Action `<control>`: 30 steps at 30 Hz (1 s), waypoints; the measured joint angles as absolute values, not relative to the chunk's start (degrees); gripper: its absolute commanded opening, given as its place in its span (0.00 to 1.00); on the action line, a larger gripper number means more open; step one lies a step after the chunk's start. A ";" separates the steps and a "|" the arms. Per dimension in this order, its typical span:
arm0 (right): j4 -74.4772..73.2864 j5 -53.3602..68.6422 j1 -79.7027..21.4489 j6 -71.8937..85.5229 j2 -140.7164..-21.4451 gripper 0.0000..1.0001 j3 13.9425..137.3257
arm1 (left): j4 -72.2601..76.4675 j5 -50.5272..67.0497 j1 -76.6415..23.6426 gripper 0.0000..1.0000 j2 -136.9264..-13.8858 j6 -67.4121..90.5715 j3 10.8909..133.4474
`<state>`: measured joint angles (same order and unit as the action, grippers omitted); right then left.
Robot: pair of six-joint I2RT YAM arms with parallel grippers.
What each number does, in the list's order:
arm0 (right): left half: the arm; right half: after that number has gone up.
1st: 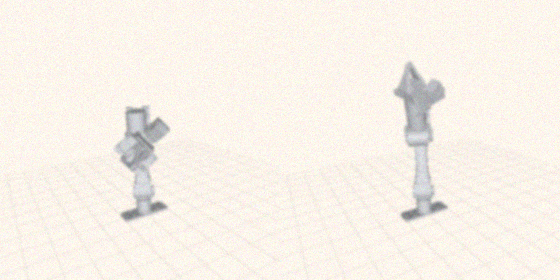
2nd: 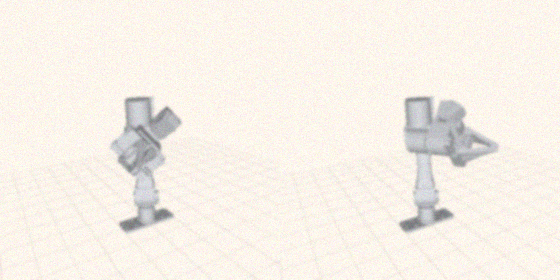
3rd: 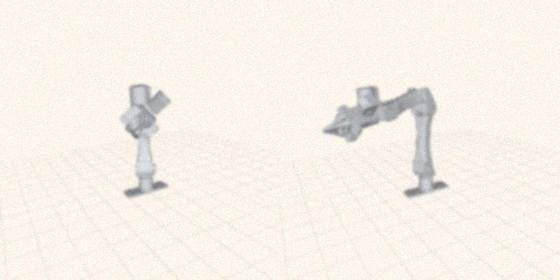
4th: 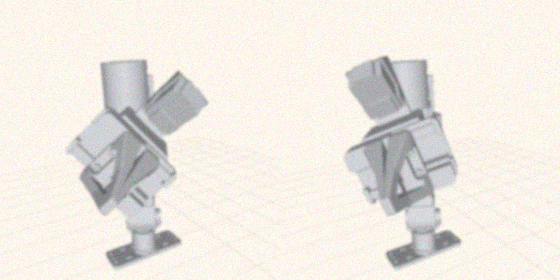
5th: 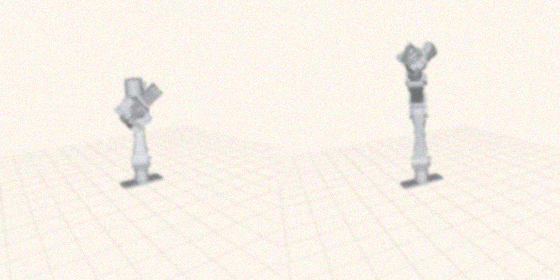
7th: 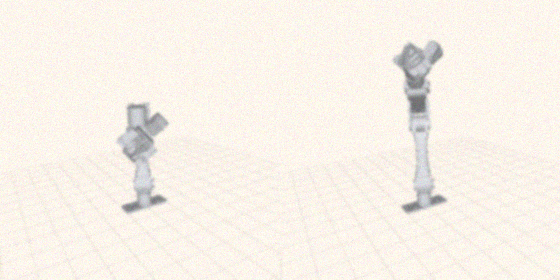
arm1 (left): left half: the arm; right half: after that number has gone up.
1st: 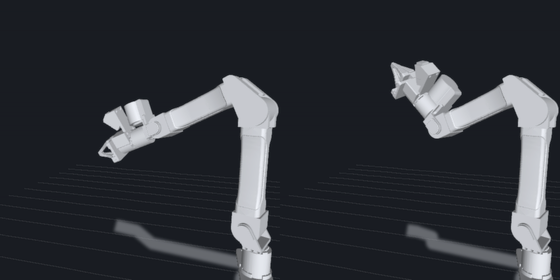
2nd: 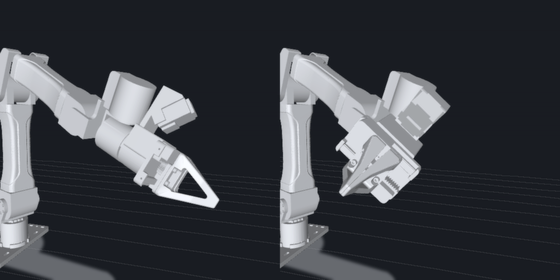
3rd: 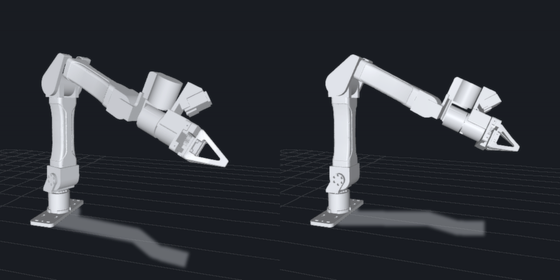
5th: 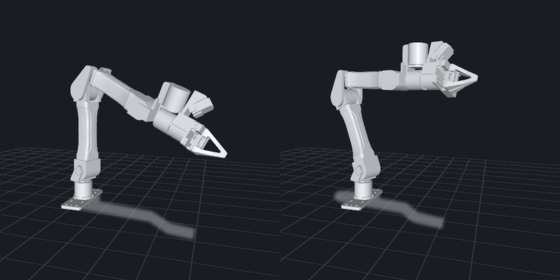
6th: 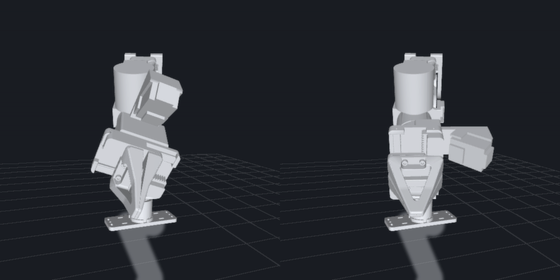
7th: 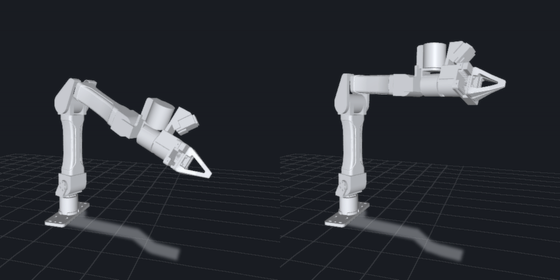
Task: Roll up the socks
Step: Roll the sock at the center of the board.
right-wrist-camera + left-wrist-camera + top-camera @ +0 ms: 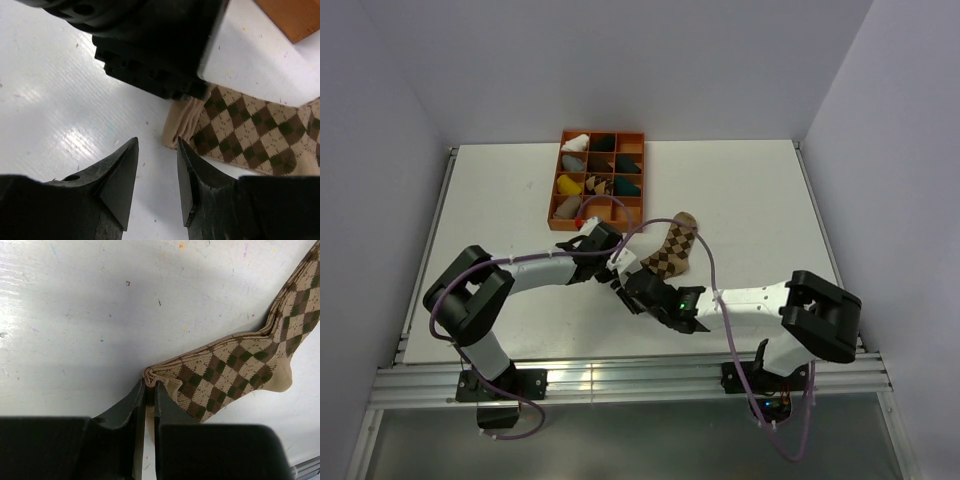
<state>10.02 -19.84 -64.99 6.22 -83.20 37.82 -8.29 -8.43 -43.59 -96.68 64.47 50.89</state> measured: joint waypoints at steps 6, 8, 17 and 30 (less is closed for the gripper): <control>12.23 -23.62 -65.89 4.99 -88.73 0.44 39.59 | -8.82 -8.21 -43.31 0.00 -96.57 64.14 50.92; 12.67 -24.38 -65.87 4.93 -90.50 0.44 39.83 | -8.91 -8.34 -43.44 0.00 -96.55 64.14 50.92; 13.56 -26.87 -65.89 5.32 -96.62 0.42 40.73 | -8.93 -8.12 -43.38 0.00 -96.51 64.16 50.92; 11.20 -29.61 -65.84 7.92 -99.53 0.00 44.29 | -9.93 -7.46 -41.60 0.01 -95.72 64.29 50.92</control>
<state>11.20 -29.61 -65.84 7.92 -99.53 44.29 -9.93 -7.46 -41.60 -95.72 64.29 50.92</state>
